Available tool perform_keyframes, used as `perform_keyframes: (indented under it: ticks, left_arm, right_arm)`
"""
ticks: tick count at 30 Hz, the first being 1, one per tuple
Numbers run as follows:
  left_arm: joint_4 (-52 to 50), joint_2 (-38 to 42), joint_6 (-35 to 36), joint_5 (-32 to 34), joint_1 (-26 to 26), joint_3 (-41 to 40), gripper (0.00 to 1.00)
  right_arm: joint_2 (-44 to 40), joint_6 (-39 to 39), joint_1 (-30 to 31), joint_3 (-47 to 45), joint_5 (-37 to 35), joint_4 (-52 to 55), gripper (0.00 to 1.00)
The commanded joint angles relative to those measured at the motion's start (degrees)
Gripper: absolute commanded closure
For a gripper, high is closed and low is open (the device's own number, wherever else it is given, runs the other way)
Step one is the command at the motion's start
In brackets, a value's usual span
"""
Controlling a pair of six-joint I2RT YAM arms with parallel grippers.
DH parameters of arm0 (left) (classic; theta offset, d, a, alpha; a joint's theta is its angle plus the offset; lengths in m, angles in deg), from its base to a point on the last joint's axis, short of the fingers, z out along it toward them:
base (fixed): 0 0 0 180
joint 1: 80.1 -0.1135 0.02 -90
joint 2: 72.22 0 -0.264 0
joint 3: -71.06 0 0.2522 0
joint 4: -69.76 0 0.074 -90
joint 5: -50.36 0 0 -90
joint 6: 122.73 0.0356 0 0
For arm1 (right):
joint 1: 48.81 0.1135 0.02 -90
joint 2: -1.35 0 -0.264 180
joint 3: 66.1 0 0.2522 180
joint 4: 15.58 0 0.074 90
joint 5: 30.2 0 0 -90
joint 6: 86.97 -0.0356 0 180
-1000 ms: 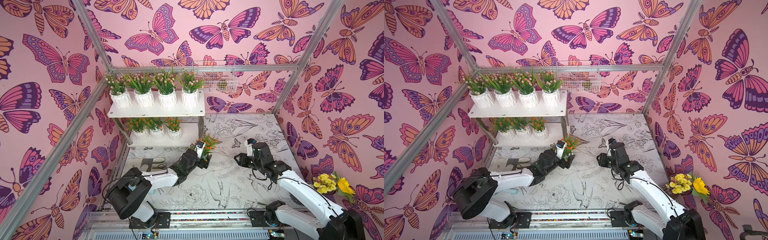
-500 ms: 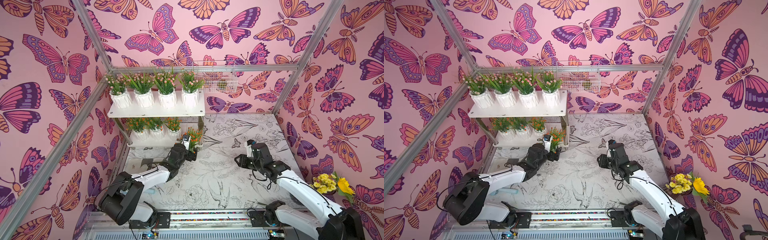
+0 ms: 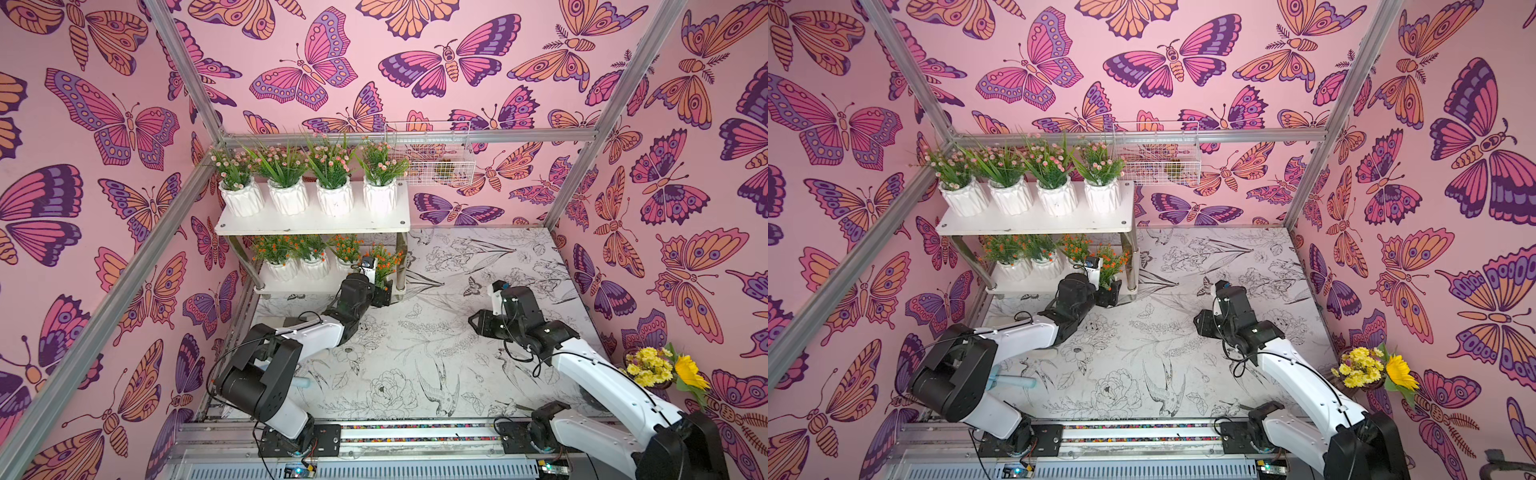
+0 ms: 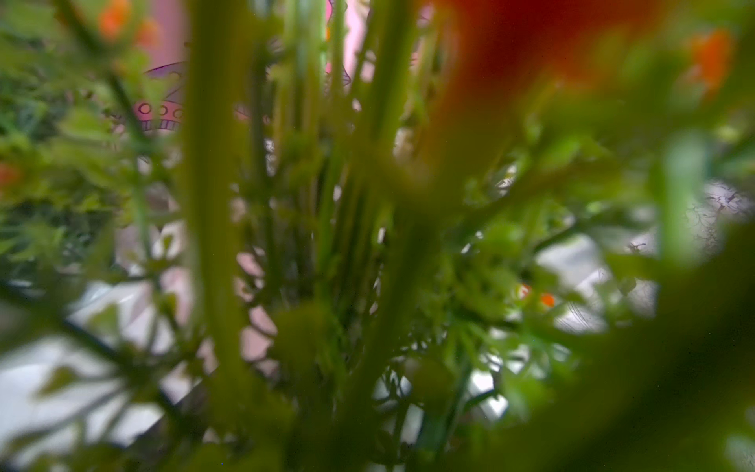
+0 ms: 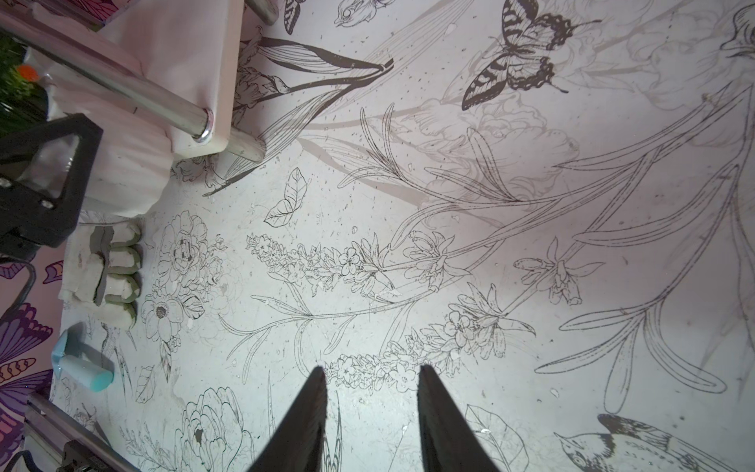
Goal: Place the baby's breath potted plants on the rack by color
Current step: Place the baby's breath potted plant on the rack.
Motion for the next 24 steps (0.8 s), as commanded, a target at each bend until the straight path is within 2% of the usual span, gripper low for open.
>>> perform_keyframes:
  ticks: [1,24]
  left_arm:
    - [5.71,-1.29,-0.84,-0.86,-0.68,2.82,0.31]
    - [14.27,-15.05,-2.96,5.44,-1.65,9.99,0.30]
  right_arm:
    - [0.15,1.12,-0.51,1.58,0.40,1.70,0.61]
    - [1.17,0.48,-0.51,-0.53,1.22,-1.02,0.61]
